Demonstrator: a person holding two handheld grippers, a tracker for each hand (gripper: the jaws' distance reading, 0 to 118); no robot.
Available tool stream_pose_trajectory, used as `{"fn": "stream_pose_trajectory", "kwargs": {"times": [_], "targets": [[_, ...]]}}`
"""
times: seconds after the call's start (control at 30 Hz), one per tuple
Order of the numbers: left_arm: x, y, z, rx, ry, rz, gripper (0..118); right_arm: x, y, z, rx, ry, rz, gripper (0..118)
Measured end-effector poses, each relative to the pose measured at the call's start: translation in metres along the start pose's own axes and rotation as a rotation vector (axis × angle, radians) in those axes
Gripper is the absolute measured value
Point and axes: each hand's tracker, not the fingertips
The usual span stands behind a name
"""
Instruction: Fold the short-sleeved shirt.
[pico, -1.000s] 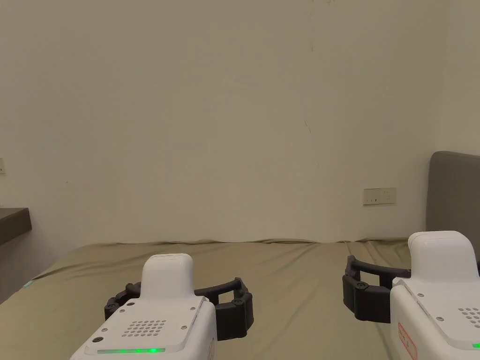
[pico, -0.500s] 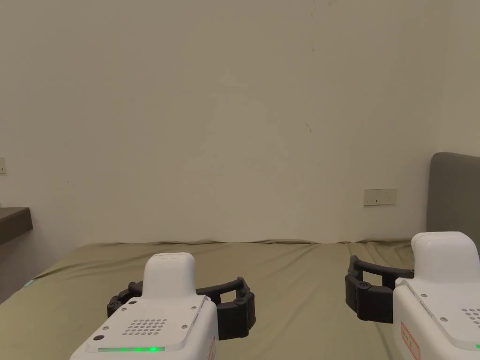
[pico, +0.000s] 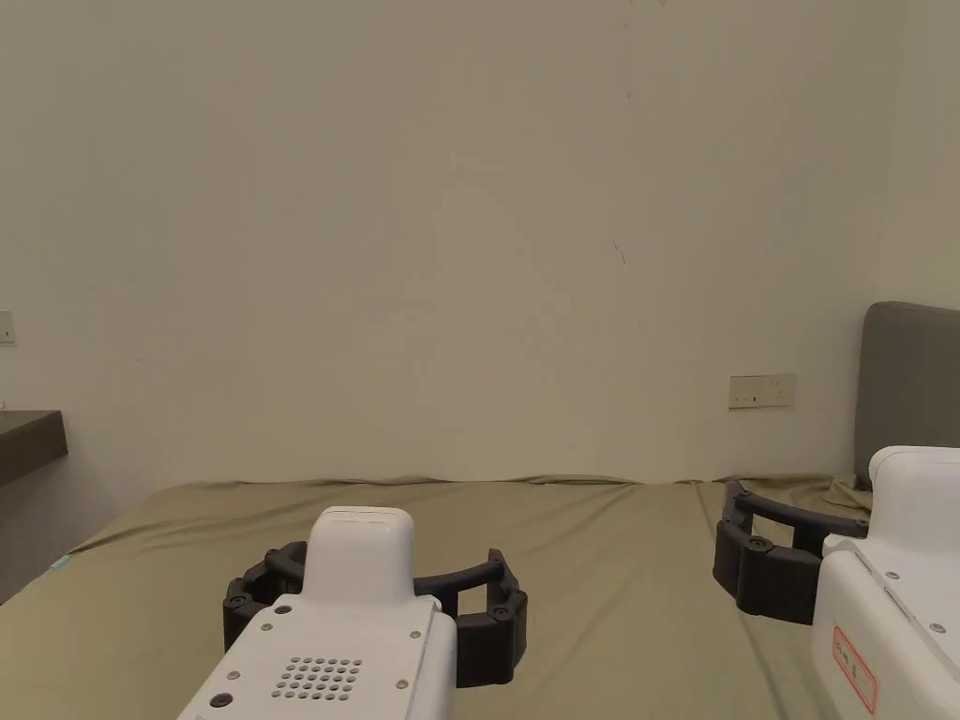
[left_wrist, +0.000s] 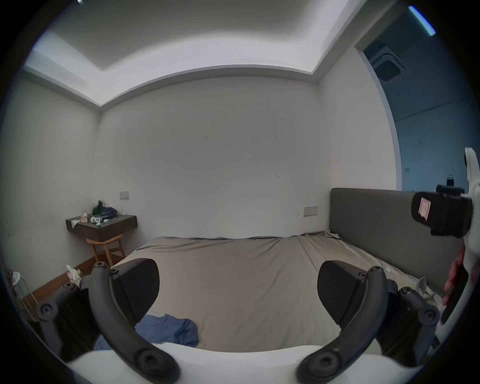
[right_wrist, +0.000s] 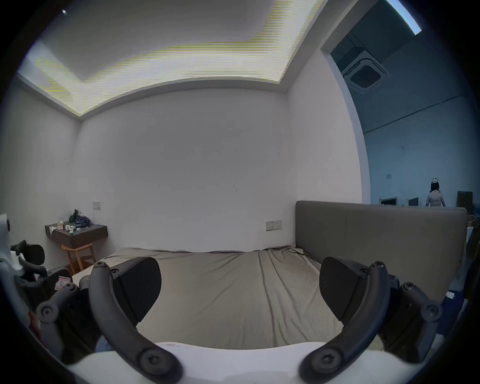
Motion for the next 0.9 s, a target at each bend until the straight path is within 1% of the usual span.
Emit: {"fn": "stream_pose_trajectory", "kwargs": {"times": [0.1,0.3,0.33,0.37,0.4,0.43,0.47,0.5,0.53,0.57,0.7,0.77,0.83,0.9], "targets": [[0.001,0.001,0.001,0.001,-0.004,0.003,118,-0.002,-0.001,0.002,0.020,-0.014,0.035,118],[0.000,0.001,-0.002,-0.013,-0.006,0.026,118,-0.001,-0.001,0.002,0.013,0.012,0.029,118],[-0.003,0.000,-0.001,-0.019,-0.012,0.039,114,0.000,0.000,0.002,-0.041,0.008,0.028,117],[-0.003,0.000,-0.001,-0.026,-0.011,0.055,82,0.001,0.001,0.001,-0.082,0.001,0.028,103],[-0.004,0.000,0.000,-0.024,-0.006,0.062,20,0.003,-0.002,0.002,-0.053,0.038,0.032,54],[-0.004,-0.001,-0.001,-0.022,0.000,0.065,0,0.004,-0.005,0.002,-0.041,0.045,0.053,2],[-0.003,-0.001,-0.006,-0.041,0.019,0.063,0,0.002,-0.006,0.001,-0.049,-0.002,0.090,2],[-0.004,-0.004,-0.009,-0.054,0.013,0.066,0,0.001,-0.008,-0.001,-0.085,-0.030,0.099,2],[-0.005,-0.006,-0.013,-0.080,-0.027,0.075,0,0.003,-0.005,0.002,-0.071,-0.001,0.071,2],[-0.005,-0.008,-0.014,-0.092,-0.056,0.083,0,0.006,-0.004,0.003,-0.093,0.018,0.054,2],[-0.002,-0.012,-0.011,-0.090,-0.044,0.092,0,0.015,-0.006,0.004,-0.101,0.000,0.051,2],[-0.011,-0.013,-0.015,-0.102,-0.050,0.127,0,0.017,-0.006,-0.001,-0.107,-0.004,0.049,2],[-0.025,-0.012,-0.012,-0.106,-0.004,0.141,0,0.012,-0.005,-0.007,-0.113,0.002,0.052,2],[-0.048,-0.015,-0.008,-0.105,0.091,0.139,0,-0.004,-0.008,-0.015,-0.112,0.040,0.050,2]]}}
